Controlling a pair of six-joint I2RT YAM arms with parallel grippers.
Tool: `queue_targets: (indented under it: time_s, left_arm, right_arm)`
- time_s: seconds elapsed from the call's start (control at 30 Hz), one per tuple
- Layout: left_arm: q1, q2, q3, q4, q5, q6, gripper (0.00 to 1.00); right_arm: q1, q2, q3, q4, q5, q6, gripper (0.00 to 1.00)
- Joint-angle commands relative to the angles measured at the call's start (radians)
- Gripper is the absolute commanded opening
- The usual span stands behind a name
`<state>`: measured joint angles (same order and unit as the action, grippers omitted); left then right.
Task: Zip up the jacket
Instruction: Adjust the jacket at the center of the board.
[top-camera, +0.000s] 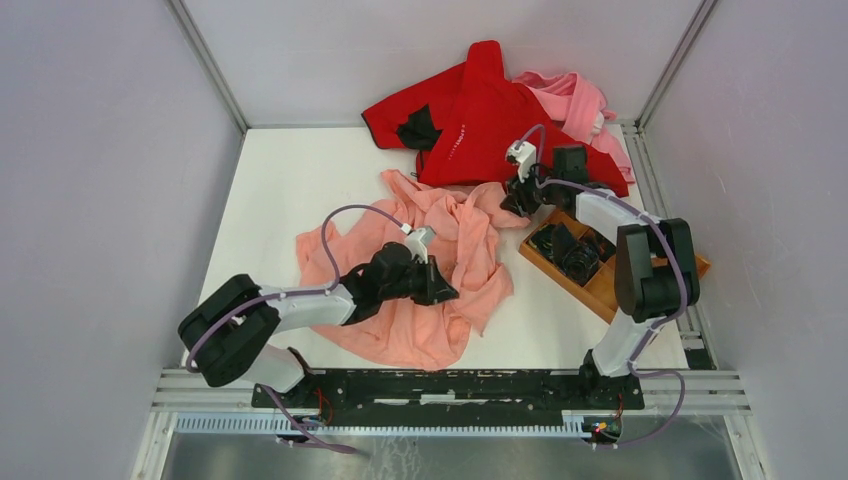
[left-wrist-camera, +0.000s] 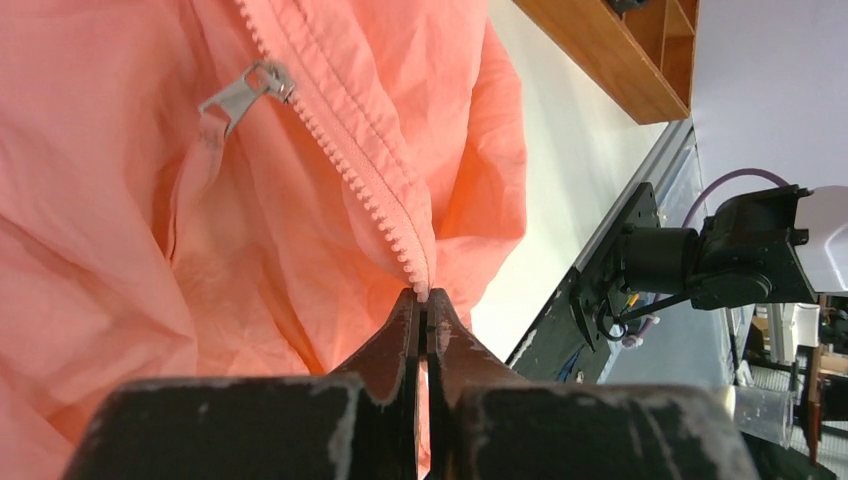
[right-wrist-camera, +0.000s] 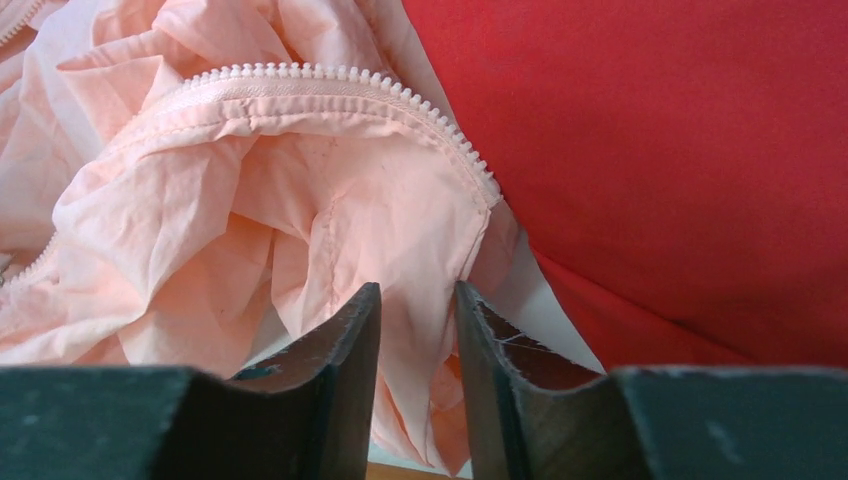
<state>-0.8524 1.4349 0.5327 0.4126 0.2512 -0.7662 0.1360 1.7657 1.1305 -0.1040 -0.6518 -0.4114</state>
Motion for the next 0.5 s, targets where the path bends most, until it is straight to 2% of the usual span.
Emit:
queue_targets:
  time_s: [0.0,0.17,0.23,0.47]
  left_arm:
    - [0.013,-0.056,0.074,-0.093,0.068,0.083,0.02]
    - [0.030,-0.114,0.121,-0.202,0.102,0.113,0.02]
    - [0.042,-0.142,0.146,-0.268,0.120,0.129,0.02]
    - [0.084,-0.244,0.284,-0.619,0.176,0.211,0.02]
  right_arm:
    - [0.009,0.030,0.072,0.042,0.007,0.031,0.33]
    - [0.007,0.006,0.081,0.041,-0.001,0.024,0.07]
    - [0.007,-0.027,0.078,0.040,-0.010,0.013,0.00]
    - [-0.015,-0.217,0.043,0.075,0.016,-0.044,0.00]
